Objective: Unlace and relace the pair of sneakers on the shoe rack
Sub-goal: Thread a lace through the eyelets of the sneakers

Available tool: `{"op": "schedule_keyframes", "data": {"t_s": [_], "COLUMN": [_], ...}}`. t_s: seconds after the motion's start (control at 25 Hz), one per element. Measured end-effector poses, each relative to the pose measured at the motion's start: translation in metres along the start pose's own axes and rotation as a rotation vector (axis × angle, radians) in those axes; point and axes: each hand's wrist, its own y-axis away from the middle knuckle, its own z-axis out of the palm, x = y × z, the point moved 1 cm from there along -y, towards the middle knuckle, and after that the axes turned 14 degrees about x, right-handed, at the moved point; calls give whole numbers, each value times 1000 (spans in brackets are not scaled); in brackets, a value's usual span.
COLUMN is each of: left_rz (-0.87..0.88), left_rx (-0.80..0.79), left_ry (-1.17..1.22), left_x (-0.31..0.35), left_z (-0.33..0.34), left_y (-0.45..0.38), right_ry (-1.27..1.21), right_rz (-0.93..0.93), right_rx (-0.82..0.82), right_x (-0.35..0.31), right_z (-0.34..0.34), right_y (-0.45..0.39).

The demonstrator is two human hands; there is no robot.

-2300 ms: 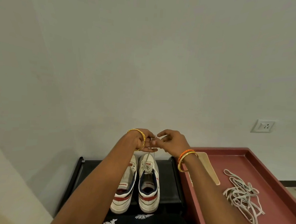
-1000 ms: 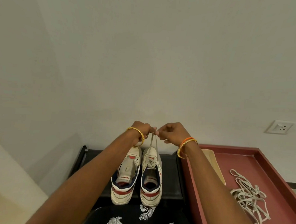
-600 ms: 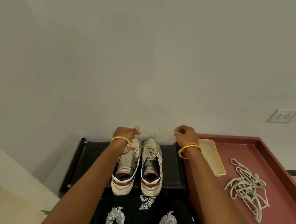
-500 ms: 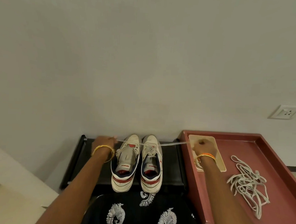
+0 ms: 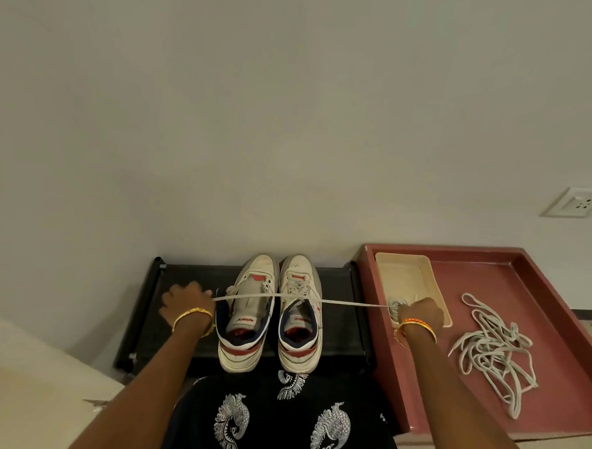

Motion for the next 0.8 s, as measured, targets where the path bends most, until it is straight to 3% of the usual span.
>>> {"op": "schedule_keyframes", "data": {"t_s": [0.12, 0.24, 0.32, 0.4, 0.6, 0.8], "left_rz": [508, 809, 815, 761, 580, 500], "left_rx": [128, -26, -151, -168, -256, -274], "left_ry": [47, 36, -40, -54, 299, 438], "left_x": [42, 92, 103, 101, 96, 94], "left_z": [13, 30, 47, 58, 65, 53], "left_y": [17, 46, 53, 53, 44, 45], "right_ry": [-82, -169, -97, -118, -122, 79], "right_rz": [-329, -570, -628, -598, -582, -705], "right_rx": [-42, -490, -612, -555, -559, -463], "right_x": [-25, -49, -56, -59, -60, -65], "right_z": [14, 40, 55, 60, 62, 67], "right_y": [31, 74, 89, 91, 78, 94]}}
